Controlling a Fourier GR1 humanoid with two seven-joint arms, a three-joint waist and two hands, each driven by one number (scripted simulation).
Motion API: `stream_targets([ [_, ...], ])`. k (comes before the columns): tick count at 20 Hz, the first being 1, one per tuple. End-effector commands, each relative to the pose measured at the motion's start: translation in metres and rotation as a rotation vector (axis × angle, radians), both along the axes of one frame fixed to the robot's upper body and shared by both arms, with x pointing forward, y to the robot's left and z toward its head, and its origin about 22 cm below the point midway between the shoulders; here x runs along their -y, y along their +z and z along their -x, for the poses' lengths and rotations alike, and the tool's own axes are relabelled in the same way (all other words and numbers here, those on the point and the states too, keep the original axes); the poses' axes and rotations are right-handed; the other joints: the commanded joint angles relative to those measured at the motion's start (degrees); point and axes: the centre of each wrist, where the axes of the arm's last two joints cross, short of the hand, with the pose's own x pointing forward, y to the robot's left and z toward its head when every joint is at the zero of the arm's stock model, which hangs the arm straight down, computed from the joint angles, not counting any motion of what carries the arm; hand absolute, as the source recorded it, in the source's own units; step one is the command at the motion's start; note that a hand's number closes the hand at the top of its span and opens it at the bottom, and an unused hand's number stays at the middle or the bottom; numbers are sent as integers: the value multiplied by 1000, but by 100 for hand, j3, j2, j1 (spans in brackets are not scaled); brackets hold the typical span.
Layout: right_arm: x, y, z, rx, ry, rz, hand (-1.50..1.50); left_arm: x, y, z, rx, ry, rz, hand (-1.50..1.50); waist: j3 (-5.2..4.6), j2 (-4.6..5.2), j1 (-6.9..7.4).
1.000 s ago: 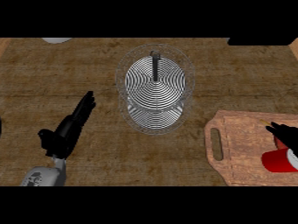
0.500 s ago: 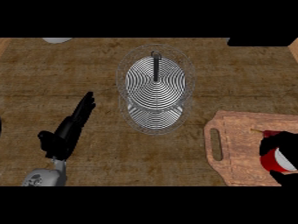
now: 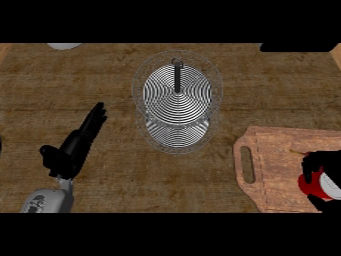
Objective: Pick the can from the cutting board and place it in the tiered basket
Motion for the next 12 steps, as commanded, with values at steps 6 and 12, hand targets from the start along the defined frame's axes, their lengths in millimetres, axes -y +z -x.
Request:
stream_targets([
  [6,6,-16,55,60,-688,96,150,-12,-6,8,-21,70,-2,0,-9,-68,-407],
  [12,-53,30,79,289,-777,-291,150,-7,-15,12,-14,26,0,0,-4,-34,-189],
])
